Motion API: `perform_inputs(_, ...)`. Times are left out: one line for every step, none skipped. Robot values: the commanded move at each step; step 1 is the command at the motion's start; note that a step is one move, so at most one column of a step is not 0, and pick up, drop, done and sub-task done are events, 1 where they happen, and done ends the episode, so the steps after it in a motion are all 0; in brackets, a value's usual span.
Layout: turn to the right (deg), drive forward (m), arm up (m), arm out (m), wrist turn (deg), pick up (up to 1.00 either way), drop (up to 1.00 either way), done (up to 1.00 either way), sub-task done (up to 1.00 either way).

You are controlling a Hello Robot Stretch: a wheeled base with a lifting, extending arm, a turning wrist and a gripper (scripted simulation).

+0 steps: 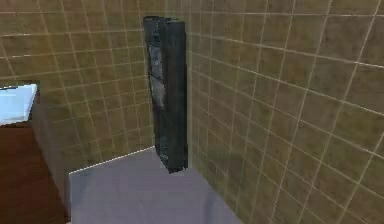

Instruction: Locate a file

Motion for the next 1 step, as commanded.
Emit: perform_inputs(-45.0,0.00,0.00,0.00,0.0,0.00,0.00,0.00,0.00)
